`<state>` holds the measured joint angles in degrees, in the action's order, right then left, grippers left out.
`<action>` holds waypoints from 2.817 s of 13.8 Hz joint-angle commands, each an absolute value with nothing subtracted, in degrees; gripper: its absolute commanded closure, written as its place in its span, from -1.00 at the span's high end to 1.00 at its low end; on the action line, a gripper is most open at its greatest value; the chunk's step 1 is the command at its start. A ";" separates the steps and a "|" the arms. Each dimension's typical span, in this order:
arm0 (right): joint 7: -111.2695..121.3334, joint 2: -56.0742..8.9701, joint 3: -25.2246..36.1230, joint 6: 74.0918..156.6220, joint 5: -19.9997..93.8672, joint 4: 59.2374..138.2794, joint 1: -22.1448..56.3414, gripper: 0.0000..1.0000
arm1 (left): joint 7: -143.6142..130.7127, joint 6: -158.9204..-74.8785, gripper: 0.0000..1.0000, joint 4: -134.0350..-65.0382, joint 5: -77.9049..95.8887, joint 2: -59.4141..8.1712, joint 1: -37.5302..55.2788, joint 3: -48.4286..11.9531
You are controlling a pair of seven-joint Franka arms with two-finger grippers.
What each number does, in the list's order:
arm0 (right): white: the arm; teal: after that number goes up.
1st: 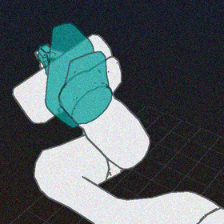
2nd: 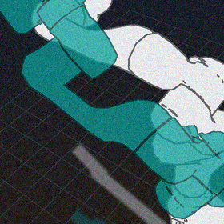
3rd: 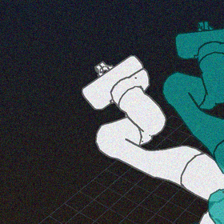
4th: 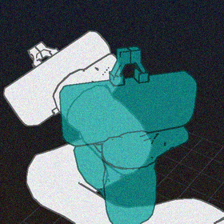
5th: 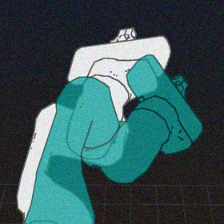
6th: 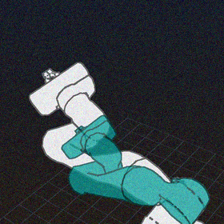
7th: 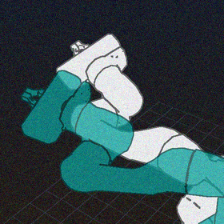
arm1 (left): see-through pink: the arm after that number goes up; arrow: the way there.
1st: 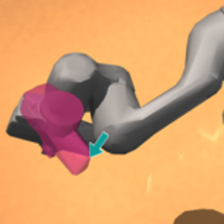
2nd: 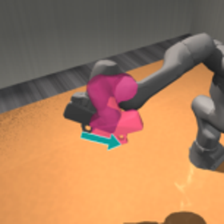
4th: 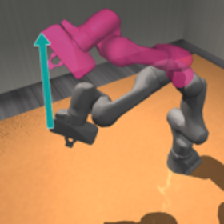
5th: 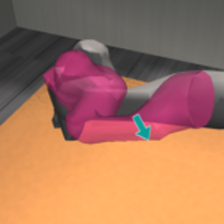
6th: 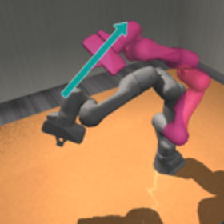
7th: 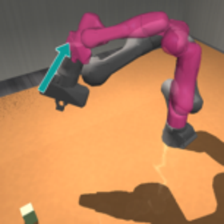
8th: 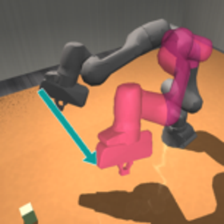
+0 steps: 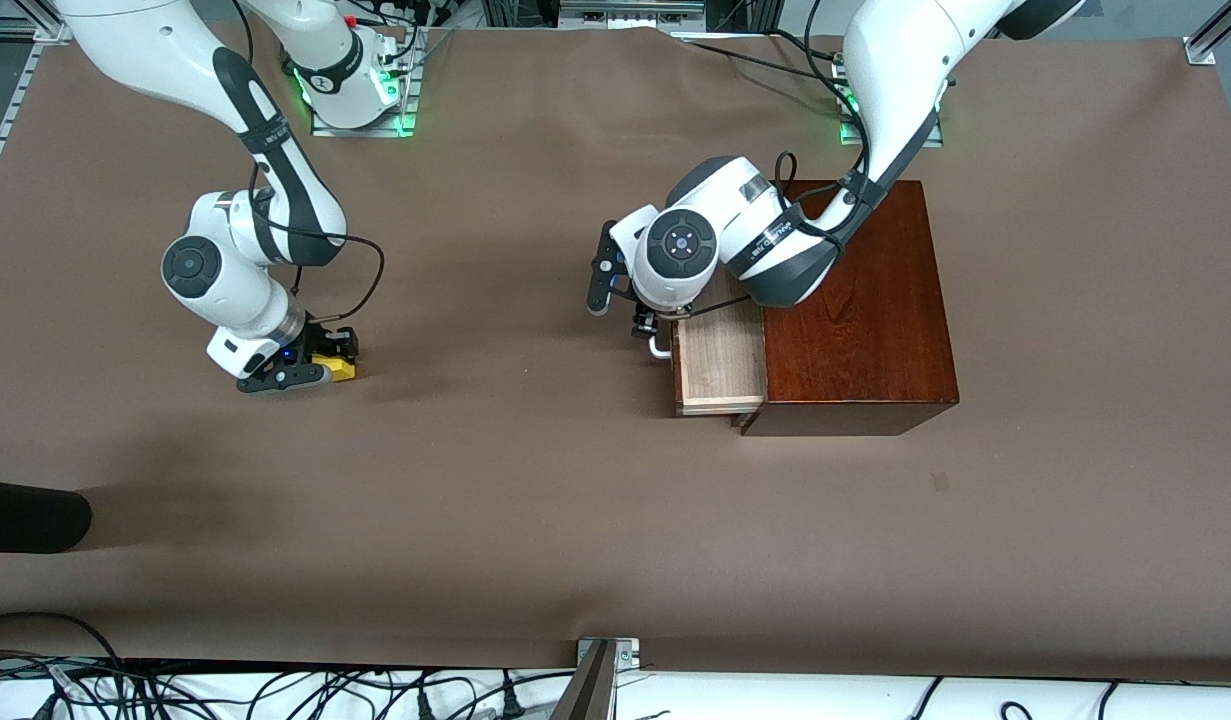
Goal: Open drawer, take yellow block, close drawer
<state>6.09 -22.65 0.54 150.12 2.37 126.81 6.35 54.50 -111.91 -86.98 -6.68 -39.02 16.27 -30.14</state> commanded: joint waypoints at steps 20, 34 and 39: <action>5.01 -7.21 0.18 92.84 1.49 87.82 5.80 1.00 | 37.19 -93.78 1.00 -85.78 -3.87 -22.16 6.07 -31.47; 6.68 -6.94 2.11 89.73 1.76 84.55 5.80 1.00 | 30.10 -102.28 1.00 -86.53 0.68 -8.29 -3.01 -7.86; 6.59 -7.21 1.67 90.35 1.67 84.55 6.24 1.00 | -2.15 -89.26 1.00 -94.66 -3.14 1.23 -0.36 -4.39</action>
